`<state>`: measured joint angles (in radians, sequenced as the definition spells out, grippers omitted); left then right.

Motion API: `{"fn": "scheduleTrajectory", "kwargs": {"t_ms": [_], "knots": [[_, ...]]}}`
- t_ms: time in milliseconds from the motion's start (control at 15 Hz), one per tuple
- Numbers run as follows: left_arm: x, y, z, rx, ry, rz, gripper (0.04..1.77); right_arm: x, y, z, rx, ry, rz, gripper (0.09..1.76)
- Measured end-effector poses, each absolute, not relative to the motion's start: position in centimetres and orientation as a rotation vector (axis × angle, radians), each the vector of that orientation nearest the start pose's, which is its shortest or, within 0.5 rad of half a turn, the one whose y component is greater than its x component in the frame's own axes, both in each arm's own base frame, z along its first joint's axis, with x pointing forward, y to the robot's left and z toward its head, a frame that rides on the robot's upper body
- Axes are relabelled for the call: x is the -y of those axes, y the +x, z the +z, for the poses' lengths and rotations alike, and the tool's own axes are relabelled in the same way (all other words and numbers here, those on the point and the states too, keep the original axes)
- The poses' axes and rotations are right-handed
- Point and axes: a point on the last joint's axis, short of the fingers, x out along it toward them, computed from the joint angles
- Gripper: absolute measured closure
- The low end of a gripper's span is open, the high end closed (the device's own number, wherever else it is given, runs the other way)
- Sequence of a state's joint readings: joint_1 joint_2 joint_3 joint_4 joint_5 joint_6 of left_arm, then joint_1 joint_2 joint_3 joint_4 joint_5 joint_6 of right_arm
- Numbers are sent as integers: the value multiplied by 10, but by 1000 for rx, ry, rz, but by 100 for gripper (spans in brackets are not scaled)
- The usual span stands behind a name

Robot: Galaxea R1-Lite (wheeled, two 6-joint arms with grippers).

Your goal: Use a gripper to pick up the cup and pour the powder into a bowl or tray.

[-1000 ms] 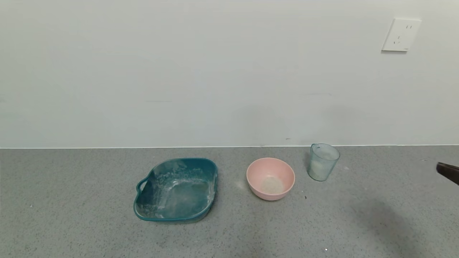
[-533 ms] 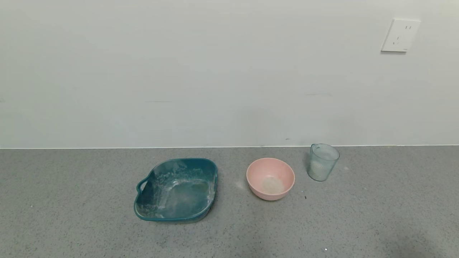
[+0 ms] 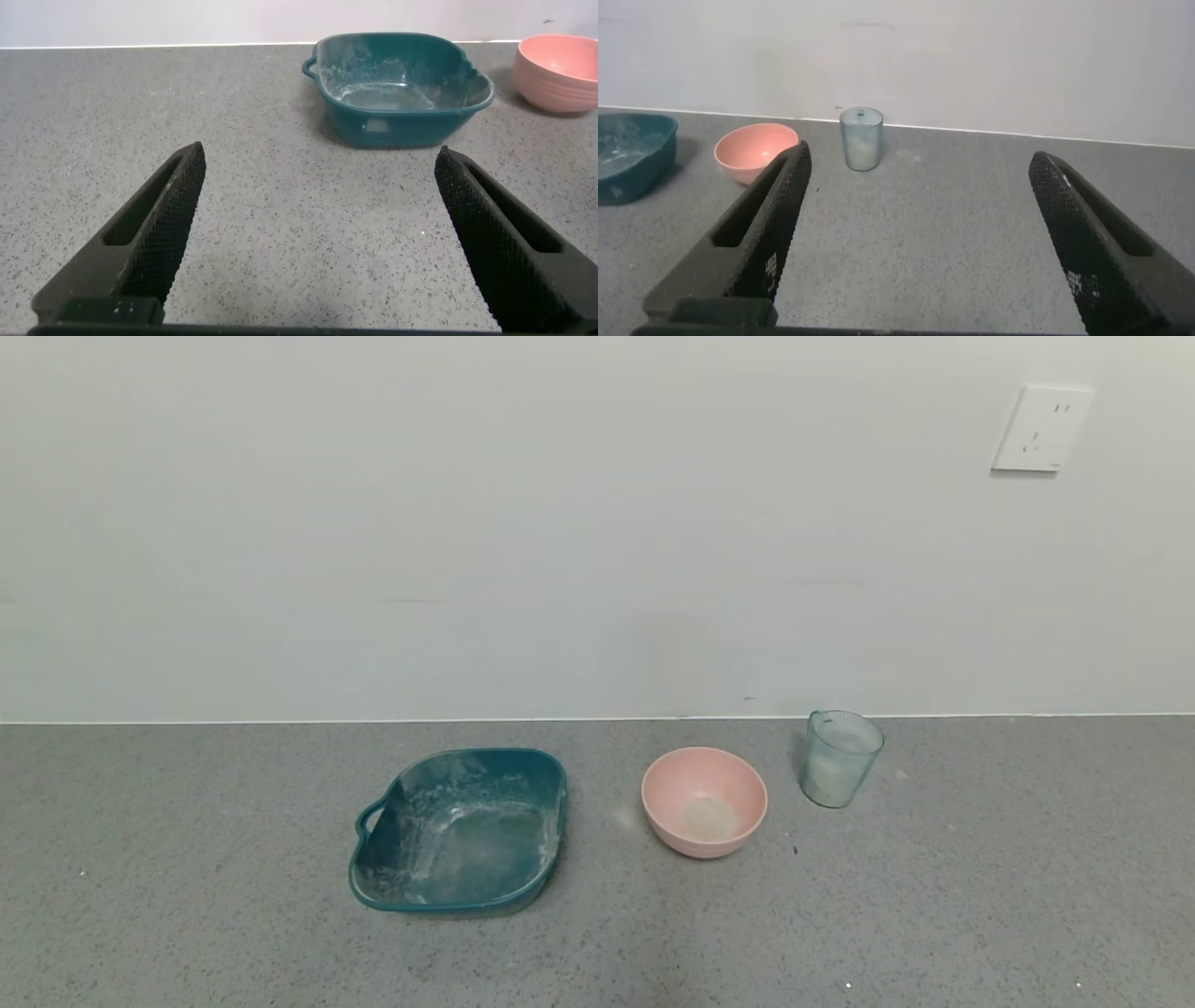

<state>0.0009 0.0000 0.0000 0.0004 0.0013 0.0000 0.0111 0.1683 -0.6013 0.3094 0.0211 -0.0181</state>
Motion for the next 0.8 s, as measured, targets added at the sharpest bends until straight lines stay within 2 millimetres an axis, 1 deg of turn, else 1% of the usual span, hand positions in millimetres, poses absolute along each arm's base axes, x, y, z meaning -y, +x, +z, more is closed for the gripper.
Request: {"fn": "scheduleTrajectory", "kwargs": {"t_ms": [133, 267, 533, 667, 800], "knots": [[0, -23, 75, 0, 0, 3, 5, 0, -71, 187, 136, -21, 25, 15], [0, -23, 75, 0, 0, 3, 5, 0, -68, 169, 148, -23, 18, 15], [0, -23, 75, 0, 0, 2, 5, 0, -51, 143, 239, -25, 20, 15], [0, -23, 75, 0, 0, 2, 5, 0, -39, 125, 233, -28, 22, 15], [0, -23, 75, 0, 0, 3, 5, -1, -29, 104, 191, -37, 24, 15]]}}
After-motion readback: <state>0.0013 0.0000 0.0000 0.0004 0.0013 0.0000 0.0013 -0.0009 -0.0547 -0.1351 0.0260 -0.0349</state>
